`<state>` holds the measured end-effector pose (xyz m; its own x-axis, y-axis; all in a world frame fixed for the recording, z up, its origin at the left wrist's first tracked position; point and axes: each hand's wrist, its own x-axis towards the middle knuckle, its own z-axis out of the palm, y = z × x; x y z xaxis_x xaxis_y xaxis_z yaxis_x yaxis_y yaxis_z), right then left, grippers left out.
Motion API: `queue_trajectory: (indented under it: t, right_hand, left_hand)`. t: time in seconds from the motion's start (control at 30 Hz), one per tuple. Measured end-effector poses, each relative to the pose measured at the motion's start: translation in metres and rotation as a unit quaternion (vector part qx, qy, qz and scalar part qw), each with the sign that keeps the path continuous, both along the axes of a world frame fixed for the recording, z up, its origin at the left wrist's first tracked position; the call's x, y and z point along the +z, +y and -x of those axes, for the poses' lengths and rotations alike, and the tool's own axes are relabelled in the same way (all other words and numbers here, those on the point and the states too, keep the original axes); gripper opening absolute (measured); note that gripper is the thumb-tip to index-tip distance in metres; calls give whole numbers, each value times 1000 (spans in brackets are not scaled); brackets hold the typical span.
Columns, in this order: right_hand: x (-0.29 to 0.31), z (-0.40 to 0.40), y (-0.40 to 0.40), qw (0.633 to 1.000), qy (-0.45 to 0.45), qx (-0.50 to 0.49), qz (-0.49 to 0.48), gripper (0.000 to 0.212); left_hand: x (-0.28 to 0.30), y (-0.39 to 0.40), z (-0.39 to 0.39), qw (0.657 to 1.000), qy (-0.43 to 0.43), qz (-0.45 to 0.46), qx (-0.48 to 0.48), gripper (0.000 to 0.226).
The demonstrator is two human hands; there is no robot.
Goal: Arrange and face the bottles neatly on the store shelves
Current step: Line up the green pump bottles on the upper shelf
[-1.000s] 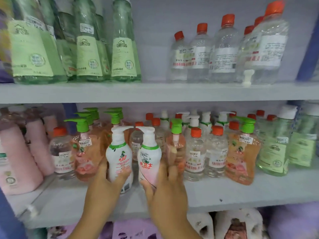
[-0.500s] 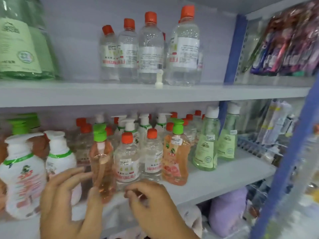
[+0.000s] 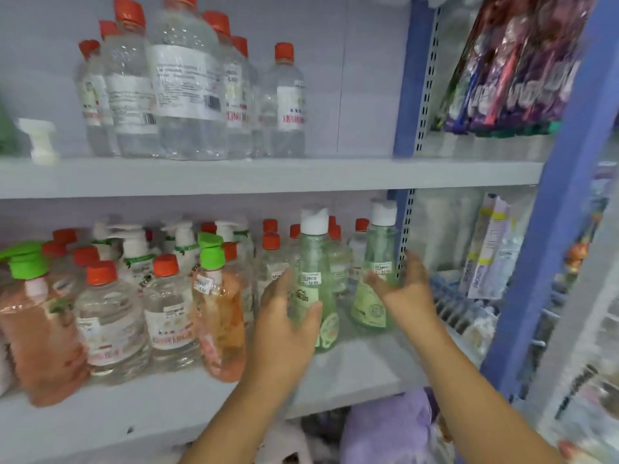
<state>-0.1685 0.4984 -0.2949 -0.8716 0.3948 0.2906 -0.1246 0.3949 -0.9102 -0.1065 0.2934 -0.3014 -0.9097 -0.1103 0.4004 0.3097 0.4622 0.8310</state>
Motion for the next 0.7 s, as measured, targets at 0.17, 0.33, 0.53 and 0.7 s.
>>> queue_trajectory:
  t: [0.17, 0.33, 0.53, 0.7]
  right_hand:
    - [-21, 15, 8, 997, 8, 74, -18, 39]
    - [-24, -23, 13, 993, -4, 117, -11, 49]
    - [-23, -61, 25, 971, -35, 234, 43, 58]
    - [-12, -80, 26, 966, -24, 251, 54, 55]
  left_hand:
    - [-3, 31, 29, 995, -79, -38, 37, 76]
    - [-15, 44, 18, 996, -30, -42, 73, 57]
    - [-25, 36, -2, 995, -71, -71, 9, 58]
    - [-17, 38, -27, 991, -79, -104, 7, 66]
